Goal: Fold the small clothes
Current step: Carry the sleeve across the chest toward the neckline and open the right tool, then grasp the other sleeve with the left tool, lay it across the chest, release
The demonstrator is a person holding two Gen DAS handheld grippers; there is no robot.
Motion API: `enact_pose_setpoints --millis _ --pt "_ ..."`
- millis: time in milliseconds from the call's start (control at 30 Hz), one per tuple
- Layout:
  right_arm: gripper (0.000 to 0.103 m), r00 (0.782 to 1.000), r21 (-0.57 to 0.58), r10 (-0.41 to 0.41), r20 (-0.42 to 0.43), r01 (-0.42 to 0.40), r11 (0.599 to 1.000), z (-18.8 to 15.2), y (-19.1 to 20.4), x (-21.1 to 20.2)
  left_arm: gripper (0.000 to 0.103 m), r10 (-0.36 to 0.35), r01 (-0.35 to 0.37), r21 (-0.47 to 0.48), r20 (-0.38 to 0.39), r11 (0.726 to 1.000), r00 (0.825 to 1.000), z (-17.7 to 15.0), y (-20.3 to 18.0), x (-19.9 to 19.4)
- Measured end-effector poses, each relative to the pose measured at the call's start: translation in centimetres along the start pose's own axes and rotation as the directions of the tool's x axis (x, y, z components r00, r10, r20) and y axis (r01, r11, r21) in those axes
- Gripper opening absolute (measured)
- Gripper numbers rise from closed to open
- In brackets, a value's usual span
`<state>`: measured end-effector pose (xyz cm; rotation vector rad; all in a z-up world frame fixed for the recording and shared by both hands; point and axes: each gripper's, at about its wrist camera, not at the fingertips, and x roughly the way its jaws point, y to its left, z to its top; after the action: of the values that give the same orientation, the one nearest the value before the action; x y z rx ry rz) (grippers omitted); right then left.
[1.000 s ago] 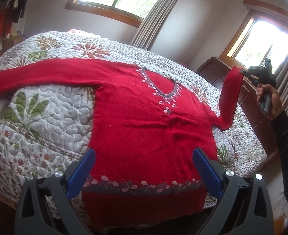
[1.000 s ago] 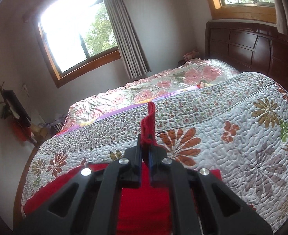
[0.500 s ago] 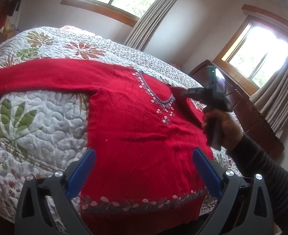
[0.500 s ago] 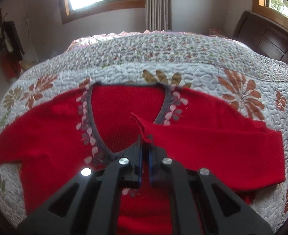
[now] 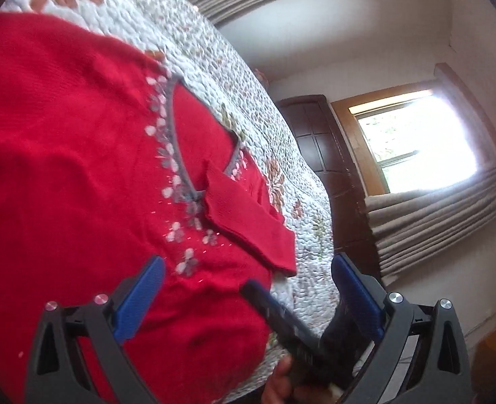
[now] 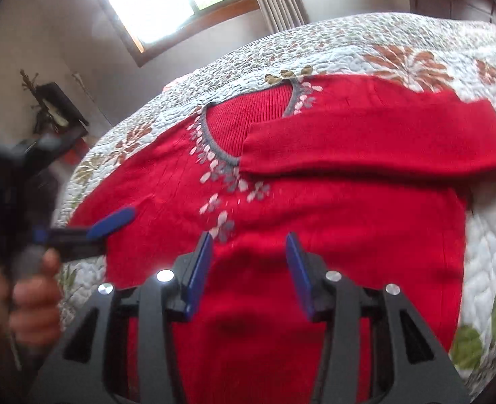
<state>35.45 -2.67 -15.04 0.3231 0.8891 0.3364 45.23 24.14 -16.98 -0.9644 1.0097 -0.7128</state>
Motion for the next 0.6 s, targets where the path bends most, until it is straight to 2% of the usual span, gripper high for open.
enact_pose_setpoints --millis 67,133,200,300,400,567,600 --pt "0.052 0.999 0.022 0.036 -0.001 -0.036 0.999 -3.1 -0.7 -2.2 0.099 0.038 -0.039 -0.017 -0.048 0.999 0.998 1.4 0.2 3.4" --pt "0.053 0.999 0.038 0.052 -0.001 -0.052 0.998 -6.1 -1.3 -4.4 0.099 0.071 -0.074 -0.039 -0.063 0.997 0.995 2.5 0.3 5.8" --pt "0.054 0.998 0.067 0.065 -0.006 -0.065 0.996 -8.4 -2.1 -6.1 0.099 0.073 -0.075 -0.018 -0.099 0.997 0.992 3.0 -0.2 8.0" --pt "0.056 0.995 0.143 0.099 -0.012 -0.096 0.985 -11.1 -3.8 -8.2 0.099 0.138 -0.139 0.007 -0.14 0.99 0.98 3.4 -0.5 10.8" --pt "0.058 0.991 0.193 0.128 -0.024 -0.121 0.974 -13.3 -4.8 -9.4 0.099 0.186 -0.185 0.026 -0.135 0.982 0.973 3.3 -0.7 11.7" --pt "0.058 0.982 0.236 0.186 -0.031 -0.174 0.956 -15.4 -5.0 -10.1 0.098 0.224 -0.218 0.061 -0.129 0.974 0.966 3.7 -1.4 12.6" --pt "0.058 0.979 0.244 0.2 -0.029 -0.187 0.952 -15.7 -4.9 -10.2 0.088 0.226 -0.218 0.073 -0.125 0.973 0.966 3.7 -1.6 12.8"
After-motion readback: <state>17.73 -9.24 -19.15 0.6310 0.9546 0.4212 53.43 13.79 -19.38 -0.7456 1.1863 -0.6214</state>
